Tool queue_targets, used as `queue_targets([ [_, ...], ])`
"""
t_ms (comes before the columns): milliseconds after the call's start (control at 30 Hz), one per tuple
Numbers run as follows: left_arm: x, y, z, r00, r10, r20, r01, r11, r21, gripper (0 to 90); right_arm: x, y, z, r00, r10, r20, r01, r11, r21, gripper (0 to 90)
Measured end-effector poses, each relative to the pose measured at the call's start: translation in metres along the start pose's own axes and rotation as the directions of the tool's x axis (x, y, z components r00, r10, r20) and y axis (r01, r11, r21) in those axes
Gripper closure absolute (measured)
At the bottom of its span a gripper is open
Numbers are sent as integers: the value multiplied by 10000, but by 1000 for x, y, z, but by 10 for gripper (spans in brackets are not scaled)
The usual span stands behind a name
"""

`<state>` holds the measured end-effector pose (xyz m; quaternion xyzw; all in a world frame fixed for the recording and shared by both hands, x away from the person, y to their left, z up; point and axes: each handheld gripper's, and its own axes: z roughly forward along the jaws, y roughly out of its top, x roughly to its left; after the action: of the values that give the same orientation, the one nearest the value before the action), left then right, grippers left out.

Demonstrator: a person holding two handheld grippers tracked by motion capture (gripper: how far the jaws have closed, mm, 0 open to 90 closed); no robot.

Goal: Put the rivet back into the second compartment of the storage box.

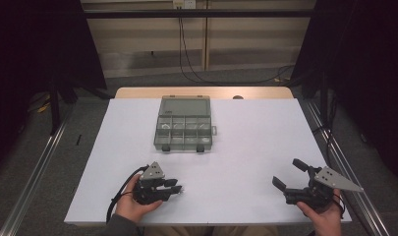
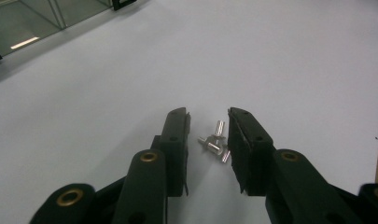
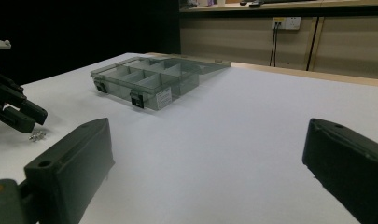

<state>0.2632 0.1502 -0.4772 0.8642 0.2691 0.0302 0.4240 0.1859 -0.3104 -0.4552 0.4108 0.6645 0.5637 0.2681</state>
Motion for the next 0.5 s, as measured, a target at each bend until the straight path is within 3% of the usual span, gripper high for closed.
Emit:
queue_targets([
  [233, 1, -1, 3, 10000, -46, 12, 46, 9998, 195, 689, 0, 0, -1, 10000, 46, 39, -46, 10000, 20, 14],
  [500, 3, -2, 3, 9998, -184, -100, 187, 9992, 347, 765, 0, 0, -1, 9999, 106, 54, -106, 9999, 5, 14],
])
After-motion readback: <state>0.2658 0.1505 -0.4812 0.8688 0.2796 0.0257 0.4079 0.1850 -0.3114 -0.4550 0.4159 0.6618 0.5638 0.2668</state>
